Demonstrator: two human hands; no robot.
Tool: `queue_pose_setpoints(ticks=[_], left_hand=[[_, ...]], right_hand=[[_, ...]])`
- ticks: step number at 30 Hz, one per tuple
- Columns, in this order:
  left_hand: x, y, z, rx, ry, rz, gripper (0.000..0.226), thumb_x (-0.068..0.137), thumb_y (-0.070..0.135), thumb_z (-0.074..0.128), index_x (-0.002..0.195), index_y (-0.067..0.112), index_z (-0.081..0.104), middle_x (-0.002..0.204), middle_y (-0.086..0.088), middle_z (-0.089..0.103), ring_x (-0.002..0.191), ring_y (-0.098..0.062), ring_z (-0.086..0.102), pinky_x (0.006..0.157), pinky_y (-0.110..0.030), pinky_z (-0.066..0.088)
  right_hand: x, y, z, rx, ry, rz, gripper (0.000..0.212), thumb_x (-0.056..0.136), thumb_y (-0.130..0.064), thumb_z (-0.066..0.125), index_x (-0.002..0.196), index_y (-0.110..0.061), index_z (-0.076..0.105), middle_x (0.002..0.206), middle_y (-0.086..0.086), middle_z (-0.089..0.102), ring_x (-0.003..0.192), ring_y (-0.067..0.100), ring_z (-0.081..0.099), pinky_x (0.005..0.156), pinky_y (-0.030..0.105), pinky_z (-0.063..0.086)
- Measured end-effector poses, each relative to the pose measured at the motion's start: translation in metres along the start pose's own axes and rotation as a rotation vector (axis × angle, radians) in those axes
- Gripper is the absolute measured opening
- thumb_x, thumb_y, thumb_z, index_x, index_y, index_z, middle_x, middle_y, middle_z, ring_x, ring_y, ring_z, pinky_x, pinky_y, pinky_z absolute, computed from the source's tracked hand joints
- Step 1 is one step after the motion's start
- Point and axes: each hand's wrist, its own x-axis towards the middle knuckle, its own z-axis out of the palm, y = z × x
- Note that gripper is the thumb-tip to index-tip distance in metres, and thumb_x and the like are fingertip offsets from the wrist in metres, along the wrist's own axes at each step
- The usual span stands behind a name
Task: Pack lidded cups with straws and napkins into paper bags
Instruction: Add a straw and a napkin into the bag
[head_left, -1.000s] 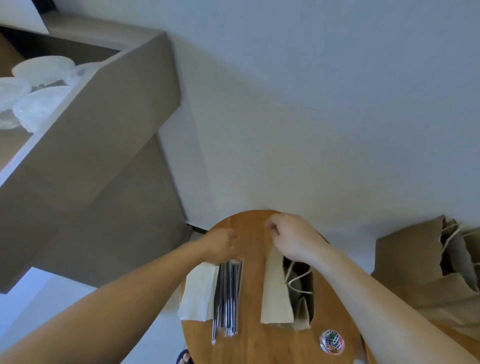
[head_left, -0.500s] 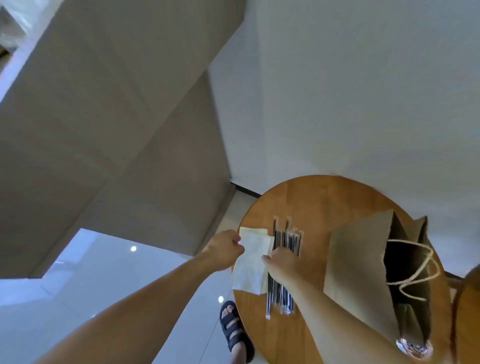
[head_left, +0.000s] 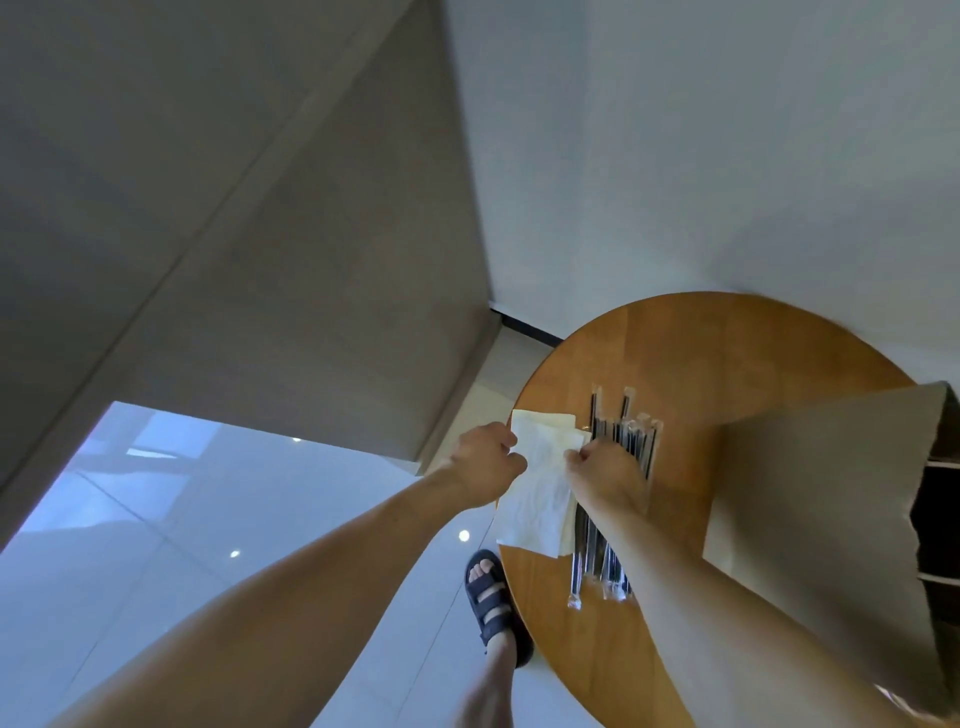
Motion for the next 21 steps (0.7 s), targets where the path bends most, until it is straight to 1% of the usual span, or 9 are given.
queue_pose_setpoints(ticks=[5, 8, 10, 11, 13, 14, 16, 18, 21], left_hand=[[-0.004, 0.000, -0.002, 0.007, 0.004, -0.019, 0.037, 0.095, 0.023, 0.055, 0.131, 0.018, 0.056, 0.118, 0.005, 0.059, 0.072, -0.006, 0.054, 0.049, -0.011, 0.036], [-0.006, 0.002, -0.002, 0.004, 0.010, -0.029, 0.037, 0.095, 0.023, 0.055, 0.131, 0.018, 0.056, 0.123, 0.003, 0.060, 0.073, -0.006, 0.054, 0.050, -0.011, 0.036], [-0.008, 0.002, -0.001, -0.012, 0.010, -0.033, 0.038, 0.094, 0.022, 0.056, 0.132, 0.017, 0.055, 0.127, 0.000, 0.059, 0.082, -0.009, 0.056, 0.052, -0.011, 0.037], [-0.009, 0.003, 0.000, -0.020, 0.011, -0.034, 0.039, 0.094, 0.022, 0.056, 0.133, 0.016, 0.054, 0.129, -0.001, 0.059, 0.089, -0.011, 0.055, 0.056, -0.012, 0.039], [-0.012, 0.004, 0.003, -0.050, 0.025, -0.022, 0.045, 0.093, 0.024, 0.060, 0.136, 0.015, 0.050, 0.134, -0.001, 0.056, 0.105, -0.015, 0.055, 0.074, -0.018, 0.045], [-0.013, 0.005, 0.004, -0.093, 0.028, -0.013, 0.050, 0.091, 0.026, 0.062, 0.138, 0.016, 0.048, 0.137, 0.000, 0.054, 0.114, -0.017, 0.054, 0.084, -0.023, 0.045], [-0.014, 0.008, 0.007, -0.257, -0.011, -0.011, 0.062, 0.088, 0.027, 0.068, 0.143, 0.017, 0.042, 0.140, 0.001, 0.051, 0.126, -0.020, 0.051, 0.099, -0.029, 0.043], [-0.013, 0.012, 0.009, -0.457, -0.113, -0.042, 0.063, 0.086, 0.029, 0.073, 0.140, 0.016, 0.044, 0.133, -0.002, 0.057, 0.120, -0.023, 0.056, 0.105, -0.038, 0.046], [-0.013, 0.016, 0.015, -0.592, -0.199, -0.069, 0.037, 0.085, 0.029, 0.073, 0.117, 0.012, 0.063, 0.113, -0.007, 0.069, 0.104, -0.027, 0.066, 0.098, -0.048, 0.052]], right_hand=[[-0.007, 0.007, -0.001, -0.022, 0.071, -0.026, 0.028, 0.097, -0.039, 0.051, 0.075, -0.026, 0.062, 0.058, -0.008, 0.060, 0.052, 0.009, 0.058, 0.045, 0.021, 0.038], [-0.014, 0.011, -0.004, -0.020, 0.103, -0.059, 0.029, 0.099, -0.038, 0.050, 0.074, -0.027, 0.059, 0.056, -0.008, 0.057, 0.050, 0.006, 0.054, 0.042, 0.020, 0.032], [-0.021, 0.011, -0.008, 0.038, 0.125, -0.096, 0.024, 0.099, -0.037, 0.051, 0.079, -0.027, 0.059, 0.057, -0.009, 0.056, 0.050, 0.002, 0.052, 0.040, 0.020, 0.028], [-0.025, 0.011, -0.009, 0.109, 0.122, -0.124, 0.021, 0.098, -0.034, 0.053, 0.081, -0.024, 0.060, 0.059, -0.009, 0.056, 0.052, 0.003, 0.053, 0.040, 0.016, 0.028], [-0.032, 0.010, -0.013, 0.359, 0.095, -0.154, 0.017, 0.095, -0.027, 0.060, 0.080, -0.020, 0.059, 0.066, -0.007, 0.060, 0.060, 0.008, 0.059, 0.045, 0.011, 0.034], [-0.036, 0.009, -0.017, 0.529, 0.059, -0.138, 0.016, 0.094, -0.021, 0.063, 0.079, -0.016, 0.059, 0.071, -0.003, 0.063, 0.066, 0.013, 0.062, 0.049, 0.013, 0.042], [-0.042, 0.006, -0.029, 0.893, -0.097, -0.093, 0.013, 0.092, -0.011, 0.064, 0.082, -0.006, 0.058, 0.084, 0.008, 0.068, 0.077, 0.024, 0.069, 0.058, 0.027, 0.056], [-0.046, 0.005, -0.043, 1.126, -0.245, -0.093, 0.011, 0.091, -0.006, 0.063, 0.083, -0.002, 0.056, 0.092, 0.014, 0.071, 0.081, 0.030, 0.071, 0.058, 0.036, 0.059], [-0.041, 0.012, -0.055, 1.221, -0.279, -0.106, 0.014, 0.093, -0.012, 0.065, 0.082, -0.005, 0.059, 0.090, 0.015, 0.073, 0.077, 0.029, 0.072, 0.055, 0.032, 0.056]])
